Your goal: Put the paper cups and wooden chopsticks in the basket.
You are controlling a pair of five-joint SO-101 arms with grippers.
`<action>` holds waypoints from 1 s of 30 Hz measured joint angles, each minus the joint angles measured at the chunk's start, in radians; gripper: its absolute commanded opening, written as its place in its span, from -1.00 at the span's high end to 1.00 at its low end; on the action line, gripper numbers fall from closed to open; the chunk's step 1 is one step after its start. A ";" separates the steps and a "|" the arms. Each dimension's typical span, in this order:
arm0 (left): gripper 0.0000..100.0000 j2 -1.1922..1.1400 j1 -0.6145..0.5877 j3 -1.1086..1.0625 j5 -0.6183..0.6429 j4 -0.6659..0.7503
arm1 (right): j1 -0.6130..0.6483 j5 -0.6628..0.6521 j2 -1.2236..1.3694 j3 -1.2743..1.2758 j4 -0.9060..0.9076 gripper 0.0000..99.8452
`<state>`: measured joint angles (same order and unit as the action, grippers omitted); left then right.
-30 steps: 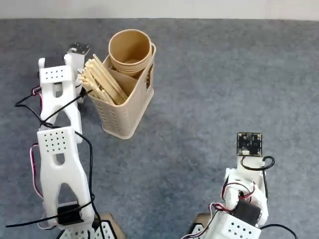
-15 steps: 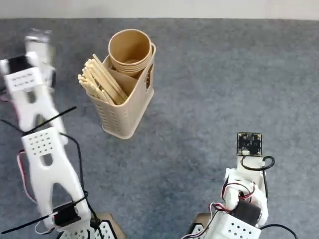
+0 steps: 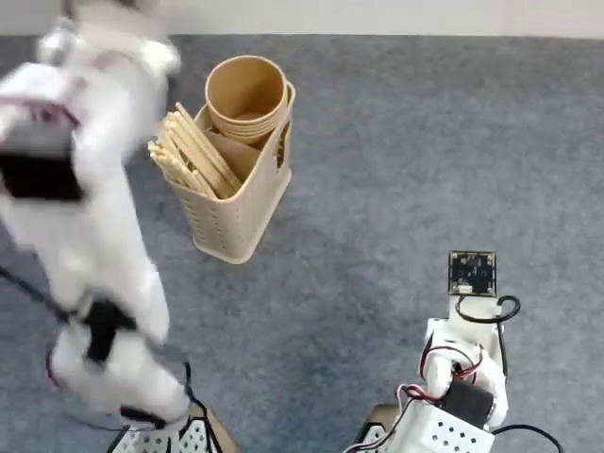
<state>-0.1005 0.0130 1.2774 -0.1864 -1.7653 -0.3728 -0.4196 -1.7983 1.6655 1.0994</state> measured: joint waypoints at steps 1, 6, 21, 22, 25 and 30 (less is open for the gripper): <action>0.99 0.089 0.066 -0.086 0.000 0.000 | 0.000 0.000 0.000 0.000 0.000 0.82; 0.99 0.459 0.275 -0.523 -0.012 0.176 | 0.000 0.000 0.000 0.000 0.000 0.82; 0.99 0.747 0.279 -1.645 -0.037 0.999 | 0.000 0.000 0.000 0.000 0.000 0.82; 0.99 0.747 0.270 -1.662 -0.037 1.000 | 0.000 0.000 0.000 0.000 0.000 0.82; 0.99 0.747 0.238 -1.689 -0.037 1.002 | 0.000 0.000 0.000 0.000 0.000 0.82; 0.84 0.750 0.226 -1.725 -0.037 1.003 | 0.000 0.000 0.000 0.000 0.000 0.82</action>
<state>0.6498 0.2386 -0.4473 -0.2232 -0.7618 -0.3728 -0.4196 -1.7983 1.6655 1.0994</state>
